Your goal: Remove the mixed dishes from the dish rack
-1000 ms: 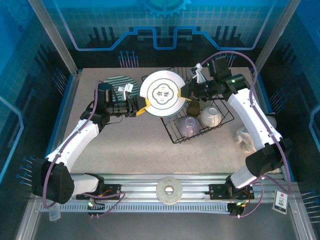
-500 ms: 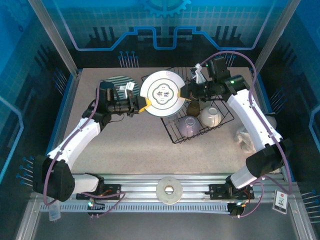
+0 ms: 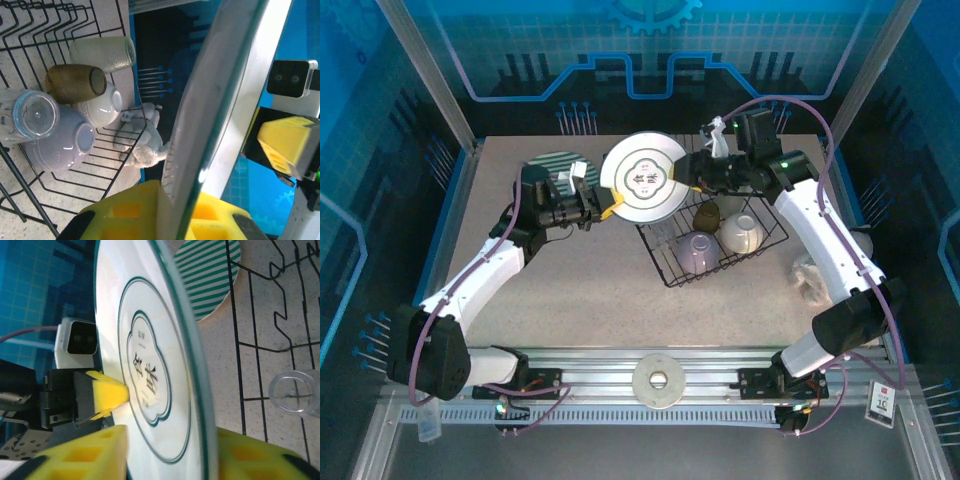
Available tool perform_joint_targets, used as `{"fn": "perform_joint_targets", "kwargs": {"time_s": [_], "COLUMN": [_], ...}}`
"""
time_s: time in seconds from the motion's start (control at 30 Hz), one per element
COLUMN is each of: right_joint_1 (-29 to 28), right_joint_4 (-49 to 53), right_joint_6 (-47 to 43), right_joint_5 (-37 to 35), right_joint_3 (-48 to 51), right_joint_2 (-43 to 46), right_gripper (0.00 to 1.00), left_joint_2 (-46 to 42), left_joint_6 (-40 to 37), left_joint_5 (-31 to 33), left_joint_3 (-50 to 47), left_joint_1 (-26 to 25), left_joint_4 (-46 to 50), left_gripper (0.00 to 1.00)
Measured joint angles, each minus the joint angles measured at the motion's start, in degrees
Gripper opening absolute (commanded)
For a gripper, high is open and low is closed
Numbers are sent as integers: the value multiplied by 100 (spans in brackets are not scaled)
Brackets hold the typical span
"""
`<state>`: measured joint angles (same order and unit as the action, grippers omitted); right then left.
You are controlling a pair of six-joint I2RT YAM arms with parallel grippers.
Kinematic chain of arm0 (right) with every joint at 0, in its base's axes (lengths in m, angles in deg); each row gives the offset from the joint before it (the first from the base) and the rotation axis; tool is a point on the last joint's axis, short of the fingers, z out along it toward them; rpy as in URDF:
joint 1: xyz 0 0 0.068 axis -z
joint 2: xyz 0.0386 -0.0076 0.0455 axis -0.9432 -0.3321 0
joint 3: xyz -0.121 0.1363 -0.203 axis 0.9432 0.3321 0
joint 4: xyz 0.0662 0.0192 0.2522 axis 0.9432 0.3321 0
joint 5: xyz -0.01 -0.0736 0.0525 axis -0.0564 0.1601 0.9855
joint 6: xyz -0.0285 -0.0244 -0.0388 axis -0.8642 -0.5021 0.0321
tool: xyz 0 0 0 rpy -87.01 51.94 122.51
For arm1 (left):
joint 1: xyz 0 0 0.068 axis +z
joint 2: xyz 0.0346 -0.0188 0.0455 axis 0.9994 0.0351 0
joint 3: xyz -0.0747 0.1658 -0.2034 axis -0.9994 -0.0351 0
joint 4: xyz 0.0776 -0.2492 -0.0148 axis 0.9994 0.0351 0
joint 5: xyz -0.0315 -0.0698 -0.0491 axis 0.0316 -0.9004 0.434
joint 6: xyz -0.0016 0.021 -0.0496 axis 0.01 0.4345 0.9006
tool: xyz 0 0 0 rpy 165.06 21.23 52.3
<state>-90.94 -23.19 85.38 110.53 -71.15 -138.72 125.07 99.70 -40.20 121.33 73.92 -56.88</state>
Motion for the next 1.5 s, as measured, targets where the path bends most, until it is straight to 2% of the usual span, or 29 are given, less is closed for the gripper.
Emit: {"fn": "perform_joint_targets", "kwargs": {"time_s": [0.3, 0.4, 0.53, 0.7, 0.83, 1.1, 1.37, 1.5], "right_joint_1": [11, 44, 216, 706, 1032, 1147, 1137, 1137], "right_joint_4": [-208, -219, -219, -221, -219, -199, 151, 334], "right_joint_6": [101, 94, 103, 105, 92, -201, -673, -831], "right_joint_5": [267, 264, 240, 227, 173, -61, -256, -389], "right_joint_3": [-118, -184, -190, -227, -238, -50, 249, 570], "right_joint_2": [-98, -168, -181, -181, -144, 302, 400, 514], "right_gripper": [92, 100, 100, 100, 100, 100, 100, 100], "left_joint_2": [20, 72, 157, 378, 608, 1097, 2116, 2514], "left_joint_6": [369, 448, 496, 573, 588, 577, 402, 264], "left_joint_5": [507, 614, 789, 898, 938, 951, 949, 942], "left_joint_3": [-9, -9, -9, 9, 107, 275, 343, 470], "left_joint_1": [2, 2, 2, 48, 249, 1191, 2267, 2601], "left_joint_4": [-302, -348, -389, -431, -428, -603, -597, -466], "left_gripper": [0, 0, 0, 0, 0, 0, 0, 0]}}
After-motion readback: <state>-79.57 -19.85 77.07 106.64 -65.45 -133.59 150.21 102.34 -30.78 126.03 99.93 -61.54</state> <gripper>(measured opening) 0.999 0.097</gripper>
